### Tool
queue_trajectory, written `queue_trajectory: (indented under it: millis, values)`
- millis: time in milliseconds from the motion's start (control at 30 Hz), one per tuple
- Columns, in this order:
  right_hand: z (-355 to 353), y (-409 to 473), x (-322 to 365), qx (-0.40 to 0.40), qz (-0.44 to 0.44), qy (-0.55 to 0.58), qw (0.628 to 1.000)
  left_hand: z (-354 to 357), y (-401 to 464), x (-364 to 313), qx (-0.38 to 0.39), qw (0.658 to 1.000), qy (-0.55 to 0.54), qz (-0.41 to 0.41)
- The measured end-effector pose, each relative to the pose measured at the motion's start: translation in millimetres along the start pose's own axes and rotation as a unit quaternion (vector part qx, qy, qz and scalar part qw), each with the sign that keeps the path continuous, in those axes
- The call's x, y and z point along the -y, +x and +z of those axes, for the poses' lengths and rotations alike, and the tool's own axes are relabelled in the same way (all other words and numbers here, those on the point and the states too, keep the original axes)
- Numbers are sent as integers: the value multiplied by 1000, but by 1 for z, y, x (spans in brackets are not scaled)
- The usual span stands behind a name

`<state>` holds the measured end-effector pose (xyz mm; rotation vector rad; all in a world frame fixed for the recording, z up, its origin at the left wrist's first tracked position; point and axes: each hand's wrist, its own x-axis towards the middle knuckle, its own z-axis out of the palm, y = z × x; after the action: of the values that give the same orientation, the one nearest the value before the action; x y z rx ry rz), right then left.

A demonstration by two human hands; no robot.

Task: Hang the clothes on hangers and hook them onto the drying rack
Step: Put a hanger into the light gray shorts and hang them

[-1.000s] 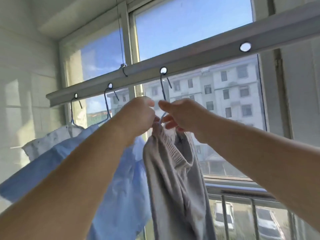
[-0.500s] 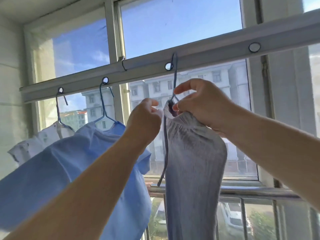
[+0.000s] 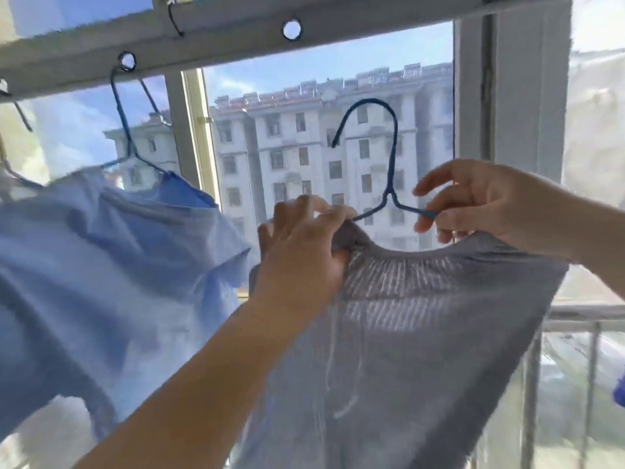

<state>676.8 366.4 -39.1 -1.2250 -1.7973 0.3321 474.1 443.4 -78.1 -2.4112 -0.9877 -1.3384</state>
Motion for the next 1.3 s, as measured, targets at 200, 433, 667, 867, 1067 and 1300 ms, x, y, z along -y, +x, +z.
queue_trajectory:
  millis: [200, 433, 667, 867, 1067, 1300]
  values:
    - [10, -51, -60, 56, 63, -41, 996, 58, -54, -26, 127, 970, -205, -44]
    - [40, -100, -123, 47, 154, -89, 983, 132, -117, -69, 242, 924, -283, -83]
    - [50, -167, -168, 65, 197, -64, 976, 175, -160, -80, 506, 688, -475, -212]
    - [37, -195, -176, 42, 186, -21, 981, 201, -188, -93, 572, 698, -371, -216]
    - [14, -219, -189, 14, 193, -3, 981, 212, -184, -103, 582, 727, -320, -171]
    - [16, -235, -217, 10, 254, -35, 966, 208, -170, -91, 463, 827, -309, -85]
